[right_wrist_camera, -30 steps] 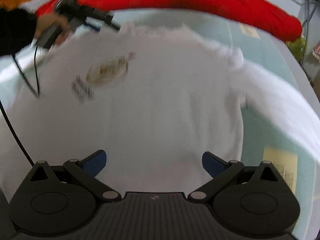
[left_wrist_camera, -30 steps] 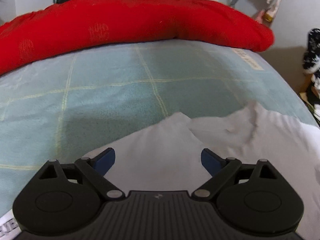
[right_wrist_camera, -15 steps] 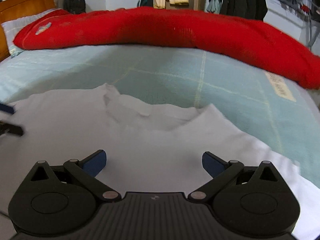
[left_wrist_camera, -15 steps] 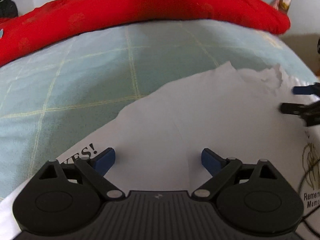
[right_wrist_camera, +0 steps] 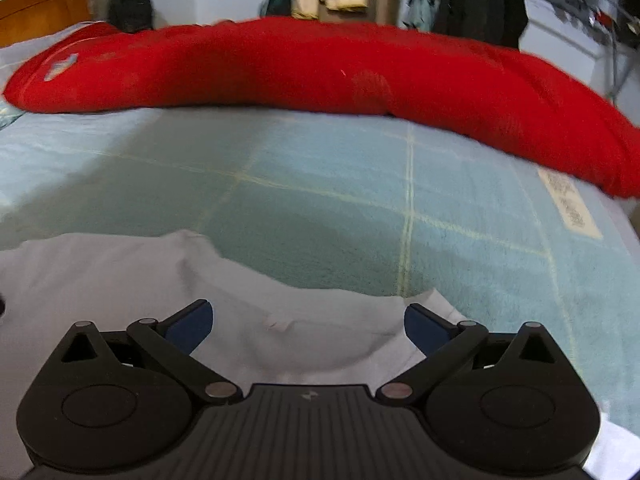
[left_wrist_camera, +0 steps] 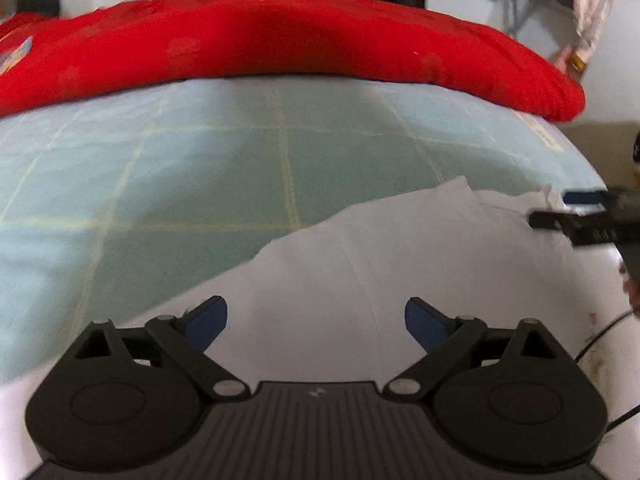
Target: Fold clothes
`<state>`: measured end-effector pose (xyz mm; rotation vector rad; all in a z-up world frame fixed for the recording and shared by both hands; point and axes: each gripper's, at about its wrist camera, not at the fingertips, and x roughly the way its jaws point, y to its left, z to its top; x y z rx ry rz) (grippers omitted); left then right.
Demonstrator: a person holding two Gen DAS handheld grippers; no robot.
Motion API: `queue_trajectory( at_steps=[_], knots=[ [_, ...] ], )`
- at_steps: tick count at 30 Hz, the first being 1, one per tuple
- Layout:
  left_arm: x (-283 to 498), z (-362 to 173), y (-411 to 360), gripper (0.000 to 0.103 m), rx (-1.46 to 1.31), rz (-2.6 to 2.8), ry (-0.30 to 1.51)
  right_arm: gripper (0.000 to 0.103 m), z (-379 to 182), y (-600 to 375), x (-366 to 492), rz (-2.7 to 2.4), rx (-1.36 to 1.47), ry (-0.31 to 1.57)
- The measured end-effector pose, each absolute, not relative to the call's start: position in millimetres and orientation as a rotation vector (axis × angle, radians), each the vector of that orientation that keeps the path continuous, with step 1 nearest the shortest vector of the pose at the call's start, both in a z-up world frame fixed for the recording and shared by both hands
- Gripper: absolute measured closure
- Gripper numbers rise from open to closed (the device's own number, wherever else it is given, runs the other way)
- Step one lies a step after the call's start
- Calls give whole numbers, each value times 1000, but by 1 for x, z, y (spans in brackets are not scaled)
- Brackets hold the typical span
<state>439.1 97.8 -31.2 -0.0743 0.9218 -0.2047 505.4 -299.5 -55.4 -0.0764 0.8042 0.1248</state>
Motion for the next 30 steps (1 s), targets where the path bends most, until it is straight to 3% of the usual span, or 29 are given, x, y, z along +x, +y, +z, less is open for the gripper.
queue_trajectory(
  at_steps=[10, 15, 20, 30],
  knots=[
    [427, -58, 111, 6, -34, -76, 933, 0, -64, -306, 419, 205, -9, 890],
    [440, -25, 118, 8, -105, 2, 895, 0, -52, -321, 406, 233, 10, 869],
    [409, -4, 84, 8, -181, -46, 875, 0, -45, -333, 397, 255, -32, 887],
    [373, -40, 5, 8, -87, -178, 940, 0, -72, -345, 373, 296, -54, 987]
  ],
)
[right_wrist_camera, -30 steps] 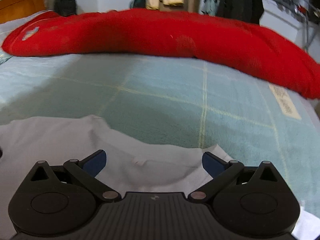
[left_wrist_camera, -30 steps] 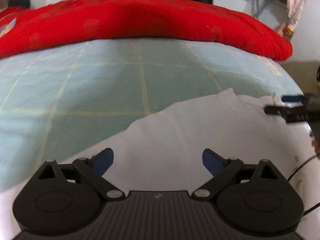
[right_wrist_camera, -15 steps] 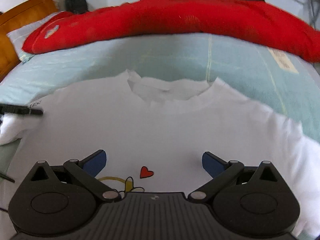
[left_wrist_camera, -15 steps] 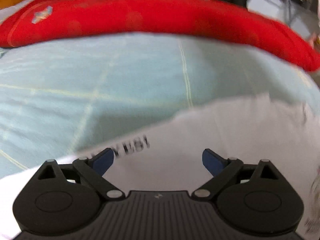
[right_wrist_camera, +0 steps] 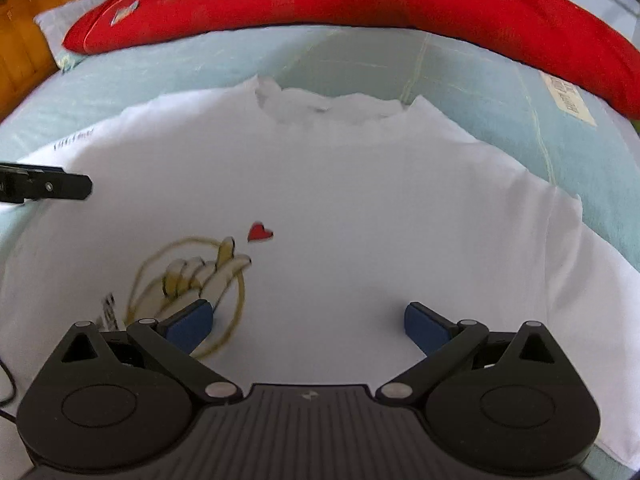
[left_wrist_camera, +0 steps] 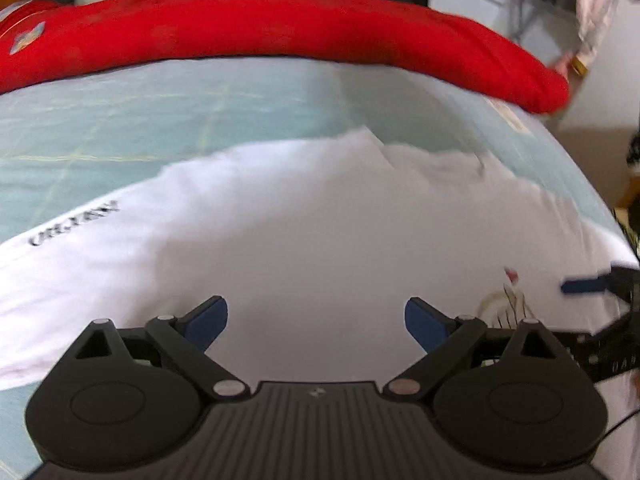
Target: Fold clothes
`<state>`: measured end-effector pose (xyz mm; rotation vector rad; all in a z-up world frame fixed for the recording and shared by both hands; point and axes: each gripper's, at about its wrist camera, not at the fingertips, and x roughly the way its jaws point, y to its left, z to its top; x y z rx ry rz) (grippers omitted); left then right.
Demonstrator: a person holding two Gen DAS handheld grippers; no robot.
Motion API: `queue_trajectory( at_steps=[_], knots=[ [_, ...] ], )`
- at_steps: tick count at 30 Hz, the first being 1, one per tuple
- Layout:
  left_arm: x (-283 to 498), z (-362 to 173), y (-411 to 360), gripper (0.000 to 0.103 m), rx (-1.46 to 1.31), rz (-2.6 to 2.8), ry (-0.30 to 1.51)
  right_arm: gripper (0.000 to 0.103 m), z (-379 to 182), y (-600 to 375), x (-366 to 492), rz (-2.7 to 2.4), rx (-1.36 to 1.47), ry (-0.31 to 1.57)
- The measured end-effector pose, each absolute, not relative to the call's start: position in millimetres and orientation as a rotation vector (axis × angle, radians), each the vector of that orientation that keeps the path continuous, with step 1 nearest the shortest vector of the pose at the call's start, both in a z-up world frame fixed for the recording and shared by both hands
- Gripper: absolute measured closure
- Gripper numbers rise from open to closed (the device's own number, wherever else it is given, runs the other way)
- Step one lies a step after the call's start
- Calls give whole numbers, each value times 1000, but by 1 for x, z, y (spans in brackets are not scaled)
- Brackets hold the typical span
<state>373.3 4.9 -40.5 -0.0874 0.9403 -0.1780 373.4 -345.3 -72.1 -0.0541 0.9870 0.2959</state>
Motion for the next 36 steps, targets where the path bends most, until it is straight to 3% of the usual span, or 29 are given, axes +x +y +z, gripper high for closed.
queue_trajectory(
  at_steps=[19, 28, 36],
  knots=[
    [318, -43, 3, 7, -109, -113, 996, 0, -75, -342, 376, 297, -85, 1007],
    [309, -16, 91, 8, -380, 52, 887, 0, -58, -340, 391, 340, -18, 1114],
    [323, -6, 183, 8, -364, 217, 751, 0, -42, -300, 407, 382, 77, 1092]
  ],
)
